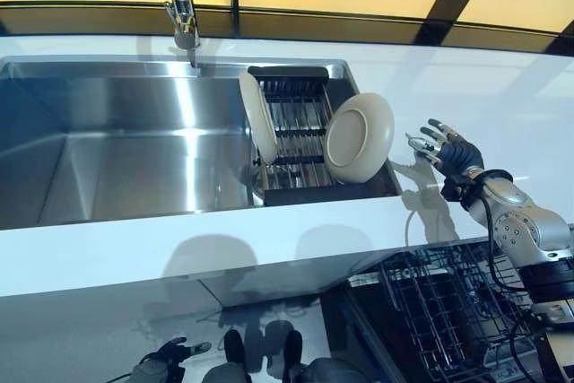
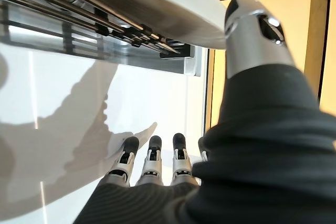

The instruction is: Take plates into dishwasher

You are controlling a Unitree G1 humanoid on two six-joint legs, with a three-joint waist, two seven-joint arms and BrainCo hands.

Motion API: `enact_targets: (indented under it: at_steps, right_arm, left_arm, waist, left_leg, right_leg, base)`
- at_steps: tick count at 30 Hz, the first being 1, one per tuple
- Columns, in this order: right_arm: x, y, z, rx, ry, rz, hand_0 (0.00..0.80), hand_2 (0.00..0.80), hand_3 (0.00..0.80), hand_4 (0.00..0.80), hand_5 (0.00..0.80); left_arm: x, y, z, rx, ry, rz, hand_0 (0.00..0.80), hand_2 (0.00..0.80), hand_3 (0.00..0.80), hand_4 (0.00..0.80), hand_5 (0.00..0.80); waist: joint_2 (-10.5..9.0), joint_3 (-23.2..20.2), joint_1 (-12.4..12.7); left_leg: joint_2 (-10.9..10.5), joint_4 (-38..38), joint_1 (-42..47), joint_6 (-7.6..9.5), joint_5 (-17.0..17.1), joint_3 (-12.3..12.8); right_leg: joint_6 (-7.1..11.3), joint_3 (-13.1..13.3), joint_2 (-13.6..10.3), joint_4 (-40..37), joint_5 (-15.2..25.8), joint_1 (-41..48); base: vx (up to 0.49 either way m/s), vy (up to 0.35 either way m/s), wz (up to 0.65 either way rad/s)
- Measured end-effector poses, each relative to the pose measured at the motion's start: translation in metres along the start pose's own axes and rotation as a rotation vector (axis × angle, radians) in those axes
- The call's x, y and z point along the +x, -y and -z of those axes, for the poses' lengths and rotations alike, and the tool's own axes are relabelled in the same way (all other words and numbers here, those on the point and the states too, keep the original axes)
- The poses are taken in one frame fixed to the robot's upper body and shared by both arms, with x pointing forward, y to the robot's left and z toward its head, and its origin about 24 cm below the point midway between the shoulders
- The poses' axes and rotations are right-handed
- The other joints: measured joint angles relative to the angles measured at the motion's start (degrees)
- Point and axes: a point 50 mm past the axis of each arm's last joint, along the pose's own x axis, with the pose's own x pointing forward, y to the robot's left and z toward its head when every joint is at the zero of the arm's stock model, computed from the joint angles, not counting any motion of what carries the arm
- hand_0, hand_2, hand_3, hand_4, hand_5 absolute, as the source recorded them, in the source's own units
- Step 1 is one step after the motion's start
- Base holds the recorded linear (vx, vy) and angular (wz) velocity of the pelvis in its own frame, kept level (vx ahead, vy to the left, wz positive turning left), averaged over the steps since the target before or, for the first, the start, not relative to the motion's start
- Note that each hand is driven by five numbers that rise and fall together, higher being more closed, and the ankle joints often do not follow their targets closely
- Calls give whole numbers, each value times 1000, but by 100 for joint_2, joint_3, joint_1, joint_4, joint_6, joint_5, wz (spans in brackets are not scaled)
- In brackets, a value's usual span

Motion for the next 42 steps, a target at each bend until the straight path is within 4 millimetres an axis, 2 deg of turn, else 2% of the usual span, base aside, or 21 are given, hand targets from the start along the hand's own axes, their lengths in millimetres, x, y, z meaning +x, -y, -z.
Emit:
enact_targets:
  at_steps: [9,18,27,42]
  right_arm:
    - [-1,-5,-6,13,27,-15,0,0,0,0,0]
    - [-3,-11,-10,32,49,-24,0,0,0,0,0]
    - [-7,-25,-21,41,106,-83,0,0,0,0,0]
    - [-6,-31,-18,82,103,-75,0,0,0,0,0]
  left_arm:
    - [2,-3,-13,2,31,-8,0,0,0,0,0]
    - [2,-4,-15,2,32,-9,0,0,0,0,0]
    - [2,-4,-17,3,33,-10,0,0,0,0,0]
    - [2,-4,-20,2,30,-11,0,0,0,0,0]
  waist:
    - [-37,118,-4]
    - [-42,177,-7]
    - [-40,179,5]
    - [-40,178,14]
  left_leg:
    - [2,-3,-35,55,-15,88]
    - [1,-2,-48,64,-14,116]
    - [1,-2,-50,65,-14,112]
    - [4,-2,-40,81,-3,85]
  right_leg:
    - [61,103,-4,3,88,-72]
    - [82,126,-8,3,103,-95]
    - [82,124,-8,7,104,-95]
    - [82,120,-10,54,104,-94]
  base:
    - [-3,36,-5]
    - [0,7,-1]
    - [0,0,0]
    - [0,0,0]
